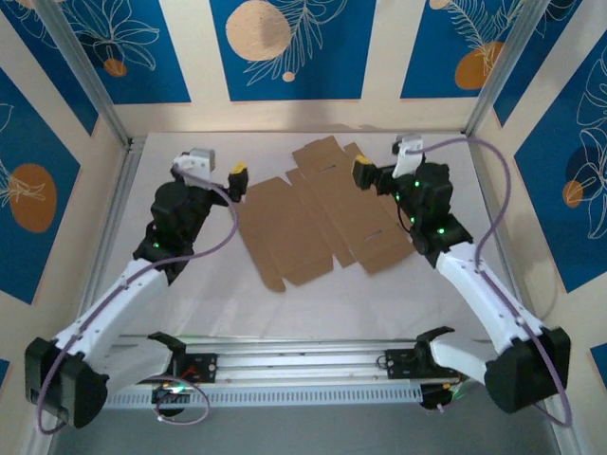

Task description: Fold the paper box

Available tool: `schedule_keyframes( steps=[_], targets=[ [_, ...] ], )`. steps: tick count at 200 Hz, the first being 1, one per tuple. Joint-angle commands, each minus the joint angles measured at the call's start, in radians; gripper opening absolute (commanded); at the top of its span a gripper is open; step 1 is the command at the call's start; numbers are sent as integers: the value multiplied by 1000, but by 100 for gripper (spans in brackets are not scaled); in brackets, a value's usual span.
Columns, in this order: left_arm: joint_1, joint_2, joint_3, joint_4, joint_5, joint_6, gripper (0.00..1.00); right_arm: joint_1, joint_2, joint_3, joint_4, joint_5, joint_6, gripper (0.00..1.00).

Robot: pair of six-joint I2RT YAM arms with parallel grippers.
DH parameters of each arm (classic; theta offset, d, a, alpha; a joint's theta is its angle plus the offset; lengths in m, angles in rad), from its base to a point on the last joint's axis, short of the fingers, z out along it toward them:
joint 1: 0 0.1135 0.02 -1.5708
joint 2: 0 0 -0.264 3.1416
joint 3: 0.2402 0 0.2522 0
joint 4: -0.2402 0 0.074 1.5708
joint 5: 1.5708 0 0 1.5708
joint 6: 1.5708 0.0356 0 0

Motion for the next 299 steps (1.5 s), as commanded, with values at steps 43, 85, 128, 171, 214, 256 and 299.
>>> schedule_keyframes(
  steps=[43, 85, 128, 171, 214, 256, 299],
  targets=[
    [-12, 25, 101, -515, 213, -538, 100, -205, 60, 246, -608, -328, 498, 95],
    [-135, 287, 161, -678, 207, -569, 100, -166, 181, 168, -704, -126, 448, 99],
    [-130, 418, 92, -625, 265, -684, 100, -382, 330, 137, -529, -174, 502, 99],
    [-119, 536, 41, -598, 256, -786, 100, -509, 576, 180, -353, -431, 382, 98],
    [-100, 578, 13, -578, 252, -789, 100, -553, 857, 457, -600, -571, 212, 94],
    [-87, 601, 2, -583, 247, -788, 100, -524, 984, 573, -751, -605, 73, 92],
    [-77, 645, 6, -582, 247, -782, 100, -479, 1044, 588, -780, -643, 45, 95]
  ],
)
